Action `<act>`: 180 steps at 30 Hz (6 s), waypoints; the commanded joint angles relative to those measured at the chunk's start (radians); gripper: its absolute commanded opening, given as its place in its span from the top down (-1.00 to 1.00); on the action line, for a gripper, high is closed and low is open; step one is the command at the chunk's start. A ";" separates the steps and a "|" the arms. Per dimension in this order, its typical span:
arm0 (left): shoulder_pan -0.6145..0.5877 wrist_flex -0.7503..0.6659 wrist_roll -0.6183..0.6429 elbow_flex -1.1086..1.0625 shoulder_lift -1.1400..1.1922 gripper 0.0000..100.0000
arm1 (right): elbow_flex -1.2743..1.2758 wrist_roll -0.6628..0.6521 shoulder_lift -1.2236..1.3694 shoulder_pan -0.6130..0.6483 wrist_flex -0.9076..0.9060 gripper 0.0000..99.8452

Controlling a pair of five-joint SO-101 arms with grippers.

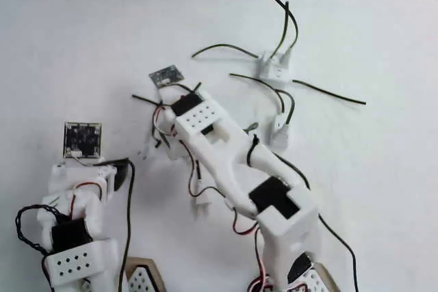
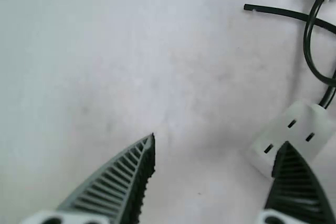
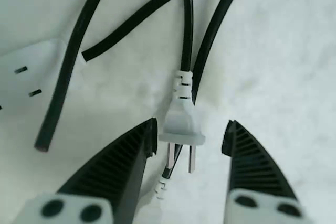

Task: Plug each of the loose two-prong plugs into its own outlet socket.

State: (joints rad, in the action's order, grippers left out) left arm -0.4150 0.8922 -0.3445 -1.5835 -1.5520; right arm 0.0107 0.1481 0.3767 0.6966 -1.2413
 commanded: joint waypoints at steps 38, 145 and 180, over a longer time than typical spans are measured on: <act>-0.008 -0.008 0.005 0.006 -0.015 0.31 | -0.092 -0.087 0.093 0.028 -0.091 0.96; -0.179 0.190 0.367 0.402 -0.015 0.31 | 0.741 -0.081 -1.047 0.186 0.553 0.97; 0.188 0.244 -0.103 0.776 1.058 0.31 | 0.961 -0.074 -1.047 -0.206 0.852 0.97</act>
State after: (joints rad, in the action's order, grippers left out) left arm -0.2371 1.2236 -0.4258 -0.9129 -0.7772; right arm 0.9743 0.0652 -0.6513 0.5048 -0.4097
